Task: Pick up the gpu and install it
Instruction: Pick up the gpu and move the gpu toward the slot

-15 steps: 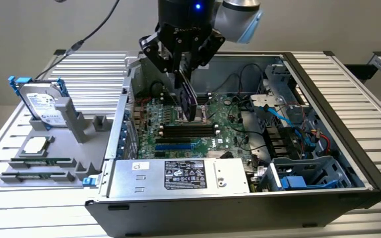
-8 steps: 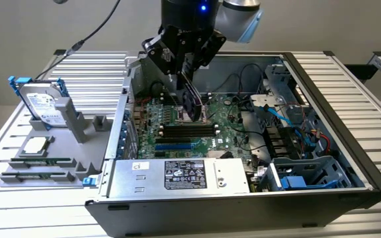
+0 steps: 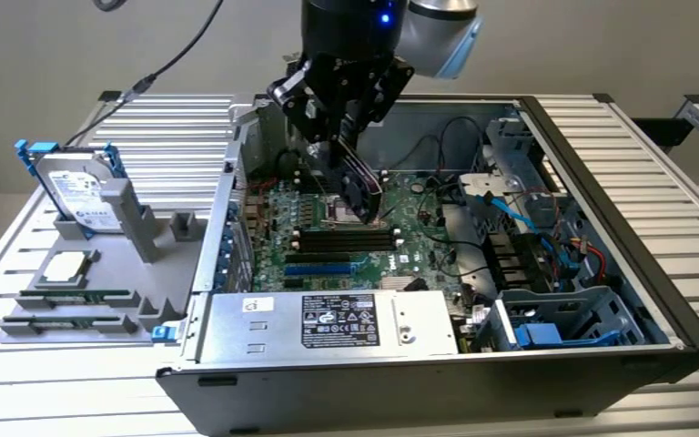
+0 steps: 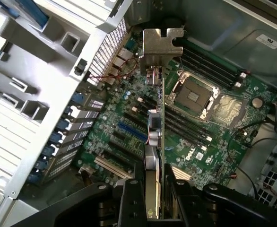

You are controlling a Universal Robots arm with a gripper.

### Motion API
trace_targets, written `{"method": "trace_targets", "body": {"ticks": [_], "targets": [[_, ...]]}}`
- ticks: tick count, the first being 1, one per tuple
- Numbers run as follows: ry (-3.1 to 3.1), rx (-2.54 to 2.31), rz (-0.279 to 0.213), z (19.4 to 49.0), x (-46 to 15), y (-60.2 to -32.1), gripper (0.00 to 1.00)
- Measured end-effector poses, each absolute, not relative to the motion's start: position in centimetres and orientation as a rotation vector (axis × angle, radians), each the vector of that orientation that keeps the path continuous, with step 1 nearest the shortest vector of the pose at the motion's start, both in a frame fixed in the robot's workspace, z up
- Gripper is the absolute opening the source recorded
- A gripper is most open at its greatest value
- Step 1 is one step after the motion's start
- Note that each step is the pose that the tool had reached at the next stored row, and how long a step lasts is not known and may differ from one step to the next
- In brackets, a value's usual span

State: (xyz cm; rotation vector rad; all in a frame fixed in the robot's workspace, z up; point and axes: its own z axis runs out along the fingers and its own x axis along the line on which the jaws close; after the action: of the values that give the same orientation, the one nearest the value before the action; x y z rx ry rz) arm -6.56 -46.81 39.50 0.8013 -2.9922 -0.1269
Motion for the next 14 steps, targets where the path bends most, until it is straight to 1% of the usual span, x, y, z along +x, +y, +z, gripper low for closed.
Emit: {"method": "trace_targets", "body": {"ticks": [14], "targets": [[-2.885, 1.104, -0.117, 38.74, -6.12, -46.81, 0.27]]}}
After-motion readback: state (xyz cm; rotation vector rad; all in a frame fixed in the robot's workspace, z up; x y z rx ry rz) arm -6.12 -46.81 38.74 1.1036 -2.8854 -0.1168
